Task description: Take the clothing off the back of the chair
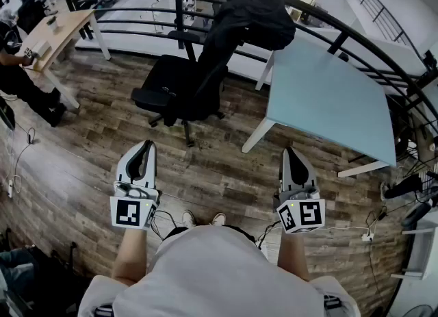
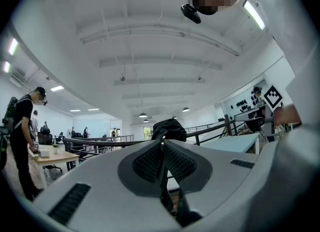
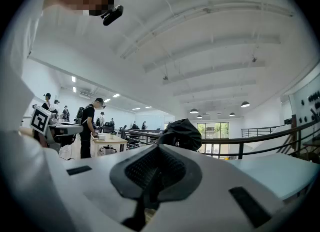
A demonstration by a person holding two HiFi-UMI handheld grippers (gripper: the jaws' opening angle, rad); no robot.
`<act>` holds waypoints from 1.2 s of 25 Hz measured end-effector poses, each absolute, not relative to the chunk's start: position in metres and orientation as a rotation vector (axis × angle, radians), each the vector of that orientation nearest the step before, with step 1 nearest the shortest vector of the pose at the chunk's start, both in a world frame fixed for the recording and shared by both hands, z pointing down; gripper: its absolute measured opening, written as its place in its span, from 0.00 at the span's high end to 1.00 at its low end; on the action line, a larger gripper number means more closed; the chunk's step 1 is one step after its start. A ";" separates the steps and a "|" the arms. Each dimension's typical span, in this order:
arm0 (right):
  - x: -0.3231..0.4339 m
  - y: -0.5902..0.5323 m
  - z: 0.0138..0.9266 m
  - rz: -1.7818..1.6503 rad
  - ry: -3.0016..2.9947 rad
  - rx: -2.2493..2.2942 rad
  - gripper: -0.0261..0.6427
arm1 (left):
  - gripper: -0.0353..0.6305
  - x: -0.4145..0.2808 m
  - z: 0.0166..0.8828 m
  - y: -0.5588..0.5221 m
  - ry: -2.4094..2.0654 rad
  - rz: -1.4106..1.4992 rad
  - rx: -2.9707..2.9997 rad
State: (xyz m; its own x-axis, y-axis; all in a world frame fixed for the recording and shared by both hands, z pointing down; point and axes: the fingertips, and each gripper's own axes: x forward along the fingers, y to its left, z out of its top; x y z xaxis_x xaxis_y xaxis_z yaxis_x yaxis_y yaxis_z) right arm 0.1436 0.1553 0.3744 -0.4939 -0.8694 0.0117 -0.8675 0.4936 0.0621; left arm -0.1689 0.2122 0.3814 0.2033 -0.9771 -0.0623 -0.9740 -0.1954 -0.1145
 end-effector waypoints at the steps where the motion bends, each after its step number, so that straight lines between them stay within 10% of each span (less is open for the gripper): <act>1: 0.146 0.155 0.376 -0.075 -2.678 1.556 0.93 | 0.89 -0.166 0.382 0.212 1.905 -0.038 -2.334; 30: 0.199 0.106 0.418 0.057 -2.767 1.450 0.93 | 0.89 -0.115 0.400 0.171 1.962 -0.106 -2.324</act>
